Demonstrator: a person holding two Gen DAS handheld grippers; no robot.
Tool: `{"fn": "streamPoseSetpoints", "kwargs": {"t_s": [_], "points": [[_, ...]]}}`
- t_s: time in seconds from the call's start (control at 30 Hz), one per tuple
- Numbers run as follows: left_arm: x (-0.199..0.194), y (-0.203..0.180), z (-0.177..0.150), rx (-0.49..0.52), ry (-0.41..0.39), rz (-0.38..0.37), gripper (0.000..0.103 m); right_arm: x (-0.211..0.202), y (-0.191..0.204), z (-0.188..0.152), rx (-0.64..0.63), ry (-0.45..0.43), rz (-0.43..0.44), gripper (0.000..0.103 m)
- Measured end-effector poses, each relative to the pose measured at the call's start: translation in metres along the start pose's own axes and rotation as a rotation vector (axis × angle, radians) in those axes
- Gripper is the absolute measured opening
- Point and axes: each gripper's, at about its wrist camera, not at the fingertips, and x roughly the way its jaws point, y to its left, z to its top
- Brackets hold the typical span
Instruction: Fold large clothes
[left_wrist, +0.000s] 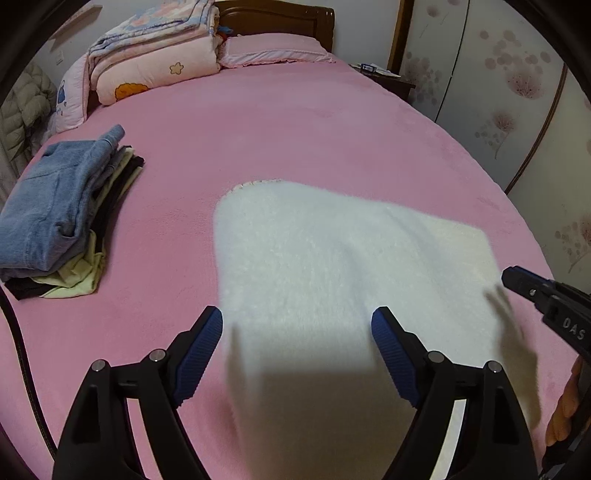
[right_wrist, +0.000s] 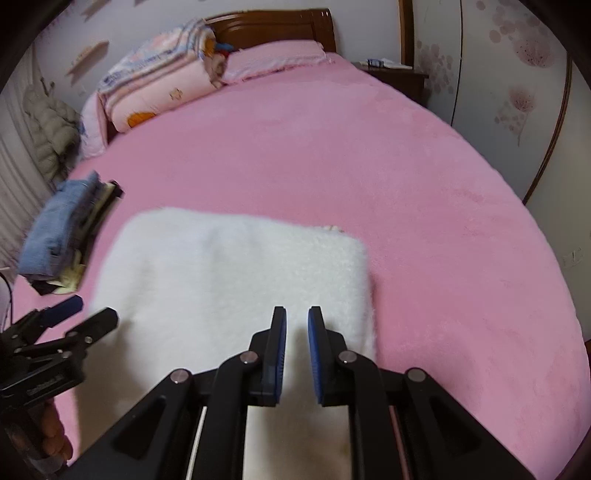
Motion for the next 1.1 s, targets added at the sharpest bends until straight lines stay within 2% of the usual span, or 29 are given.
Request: {"fn": "streamPoseSetpoints", "kwargs": {"t_s": [0.1,0.17,0.33,0.43,0.57,0.67,0.83,0.93,1.1], "points": [[-0.027,0.0,-0.003,0.003,-0.034,0.004,0.086,-0.03,0.005,-0.001,-0.006,-0.042,0.023,0.019],[-0.05,0.003,-0.004,-0.01,-0.073,-0.006,0.086,-0.051,0.01,-0.002,-0.017,-0.076,0.029,0.032],[-0.096,0.011,-0.006,-0.046,-0.138,-0.013,0.086,-0.1,0.024,-0.006,-0.061,-0.149,0.045,0.038],[-0.119,0.015,-0.01,-0.062,-0.164,-0.039,0.086,-0.123,0.028,-0.011,-0.084,-0.186,0.048,0.047],[-0.142,0.014,-0.017,-0.046,-0.171,-0.032,0.091,-0.149,0.03,-0.018,-0.101,-0.234,0.036,0.059],[-0.148,0.013,-0.022,-0.025,-0.155,-0.054,0.091,-0.163,0.029,-0.023,-0.112,-0.256,0.034,0.067],[-0.153,0.014,-0.038,-0.055,-0.153,-0.065,0.091,-0.165,0.021,-0.03,-0.115,-0.229,0.059,0.072],[-0.14,0.014,-0.047,-0.051,-0.113,-0.107,0.091,-0.151,0.012,-0.037,-0.096,-0.181,0.07,0.072],[-0.095,0.021,-0.061,-0.064,-0.015,-0.074,0.091,-0.114,-0.007,-0.05,-0.028,-0.089,0.068,0.072]]}}
